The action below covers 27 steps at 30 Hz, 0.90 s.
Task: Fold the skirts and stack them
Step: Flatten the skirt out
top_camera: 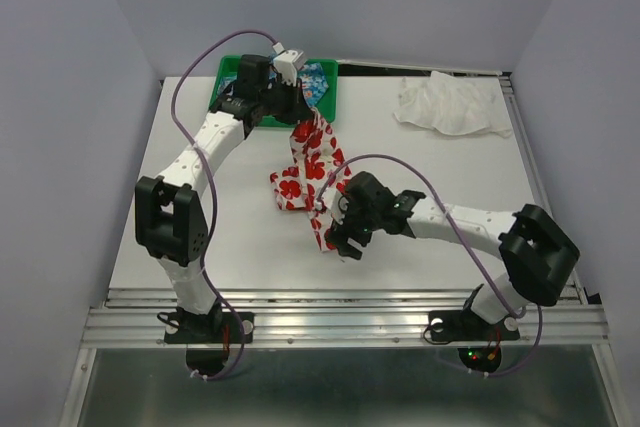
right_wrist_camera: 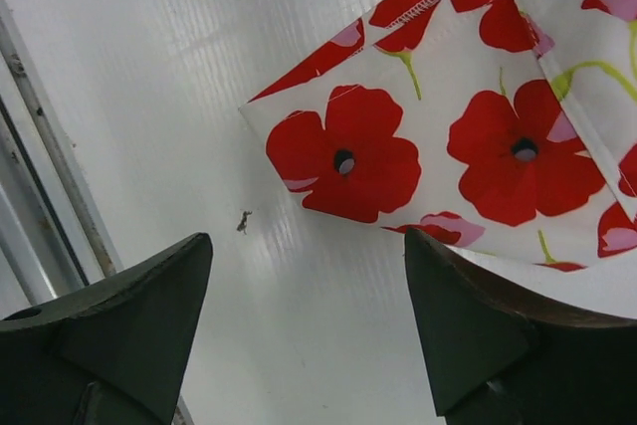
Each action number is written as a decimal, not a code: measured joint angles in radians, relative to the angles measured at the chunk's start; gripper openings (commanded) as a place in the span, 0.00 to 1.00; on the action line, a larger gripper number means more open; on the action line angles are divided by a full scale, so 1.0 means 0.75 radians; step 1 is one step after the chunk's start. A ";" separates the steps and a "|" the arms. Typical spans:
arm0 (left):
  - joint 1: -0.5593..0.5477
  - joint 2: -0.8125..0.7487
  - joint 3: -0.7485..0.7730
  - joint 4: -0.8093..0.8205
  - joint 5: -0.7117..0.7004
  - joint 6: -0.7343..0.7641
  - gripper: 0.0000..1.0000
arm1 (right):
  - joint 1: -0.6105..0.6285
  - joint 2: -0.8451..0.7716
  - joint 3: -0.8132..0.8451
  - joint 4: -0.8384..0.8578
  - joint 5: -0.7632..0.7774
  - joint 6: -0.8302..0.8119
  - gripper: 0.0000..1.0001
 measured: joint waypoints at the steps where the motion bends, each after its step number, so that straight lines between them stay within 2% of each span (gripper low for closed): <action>1: 0.004 0.005 0.007 -0.010 0.000 0.003 0.00 | 0.024 0.035 0.000 0.015 0.027 -0.019 0.82; 4: 0.015 0.019 0.047 -0.030 0.002 0.022 0.00 | 0.079 0.117 0.003 0.052 0.099 -0.070 0.79; 8: 0.025 0.020 0.065 -0.044 0.010 0.046 0.00 | 0.120 0.211 0.005 0.106 0.188 -0.135 0.63; 10: 0.032 0.020 0.065 -0.057 0.012 0.068 0.00 | 0.126 0.239 0.028 0.127 0.215 -0.160 0.48; 11: 0.035 0.020 0.065 -0.064 0.014 0.078 0.00 | 0.128 0.258 0.045 0.153 0.245 -0.177 0.34; 13: 0.041 0.020 0.065 -0.081 0.018 0.104 0.00 | 0.133 0.279 0.061 0.185 0.288 -0.198 0.19; 14: 0.044 0.020 0.065 -0.093 0.018 0.123 0.00 | 0.134 0.288 0.067 0.198 0.326 -0.208 0.01; 17: 0.048 0.020 0.067 -0.136 0.012 0.182 0.00 | 0.132 0.276 0.068 0.189 0.418 -0.212 0.01; 21: 0.053 -0.005 0.067 -0.198 -0.027 0.282 0.00 | 0.081 0.102 0.068 0.150 0.488 -0.231 0.01; 27: 0.056 -0.154 0.010 -0.231 -0.109 0.410 0.00 | -0.175 -0.230 0.219 0.079 0.493 -0.251 0.01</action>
